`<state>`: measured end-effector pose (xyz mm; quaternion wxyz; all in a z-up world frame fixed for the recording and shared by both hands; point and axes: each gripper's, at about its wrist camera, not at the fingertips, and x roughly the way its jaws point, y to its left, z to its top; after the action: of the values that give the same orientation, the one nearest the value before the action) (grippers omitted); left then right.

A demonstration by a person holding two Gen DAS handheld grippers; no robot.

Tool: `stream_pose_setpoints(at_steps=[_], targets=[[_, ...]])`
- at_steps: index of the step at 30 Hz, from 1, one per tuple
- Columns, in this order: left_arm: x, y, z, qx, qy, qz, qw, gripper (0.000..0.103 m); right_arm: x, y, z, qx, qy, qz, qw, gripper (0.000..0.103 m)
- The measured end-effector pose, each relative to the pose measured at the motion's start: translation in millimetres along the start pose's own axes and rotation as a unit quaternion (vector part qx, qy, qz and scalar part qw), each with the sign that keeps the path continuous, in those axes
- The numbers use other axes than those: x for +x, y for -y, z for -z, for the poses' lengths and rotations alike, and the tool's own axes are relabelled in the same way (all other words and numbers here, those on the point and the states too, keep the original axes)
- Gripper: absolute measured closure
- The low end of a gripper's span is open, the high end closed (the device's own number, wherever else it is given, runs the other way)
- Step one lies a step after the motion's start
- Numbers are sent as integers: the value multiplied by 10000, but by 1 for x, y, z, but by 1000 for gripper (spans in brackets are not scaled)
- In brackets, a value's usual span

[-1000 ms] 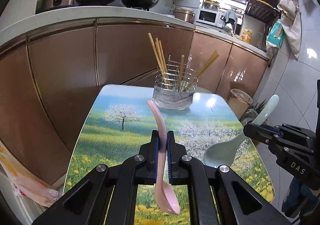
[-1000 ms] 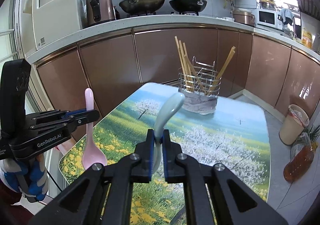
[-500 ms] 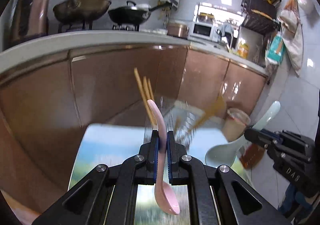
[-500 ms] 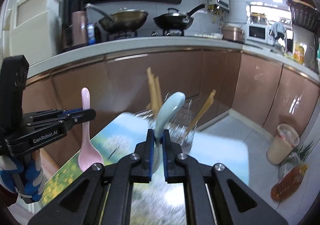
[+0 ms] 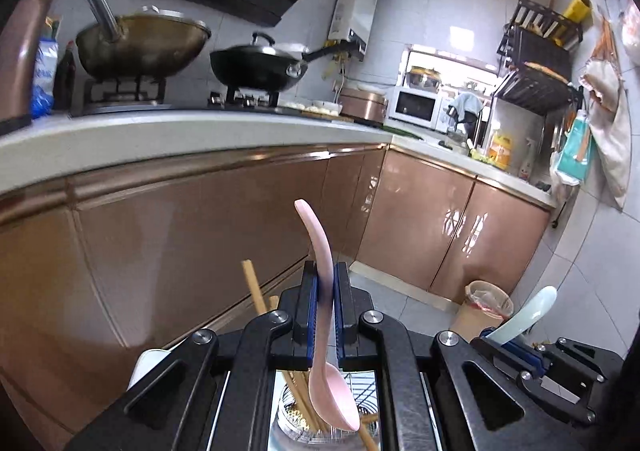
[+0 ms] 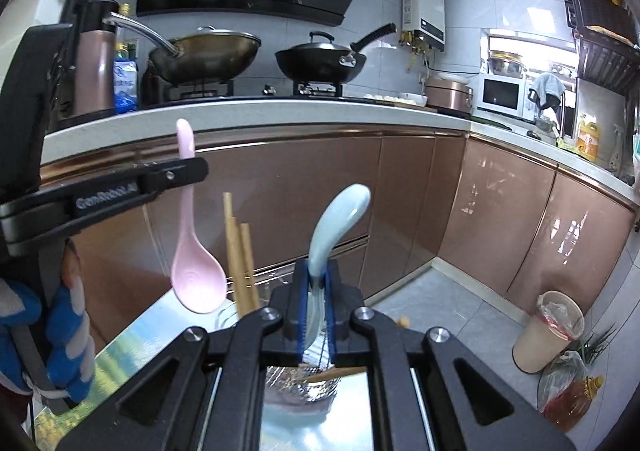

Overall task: Organize utensils
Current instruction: 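Lift both spoons upright and carry them over the wire holder, then lower both spoons into the holder and open both grippers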

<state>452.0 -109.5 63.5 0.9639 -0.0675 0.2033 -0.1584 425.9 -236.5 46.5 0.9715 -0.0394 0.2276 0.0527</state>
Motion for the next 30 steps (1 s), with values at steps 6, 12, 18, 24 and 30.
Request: stream_pose_setpoints(at_steps=[6, 12, 18, 24, 30], targets=[[42, -4, 31, -86, -345, -85, 9993, 96, 32, -2, 15, -116, -262, 66, 9996, 96], [56, -8, 54, -172, -573, -114, 9981, 96, 36, -12, 23, -393, -251, 232, 9986, 95], [60, -10, 59, -264, -687, -129, 9972, 96, 34, -14, 24, -479, -334, 187, 9981, 96], [58, -12, 61, -275, -754, -165, 9966, 96, 34, -16, 25, -491, -392, 144, 9979, 95], [56, -14, 63, -262, -786, -227, 9963, 89, 34, -16, 26, -492, -431, 136, 9978, 94]])
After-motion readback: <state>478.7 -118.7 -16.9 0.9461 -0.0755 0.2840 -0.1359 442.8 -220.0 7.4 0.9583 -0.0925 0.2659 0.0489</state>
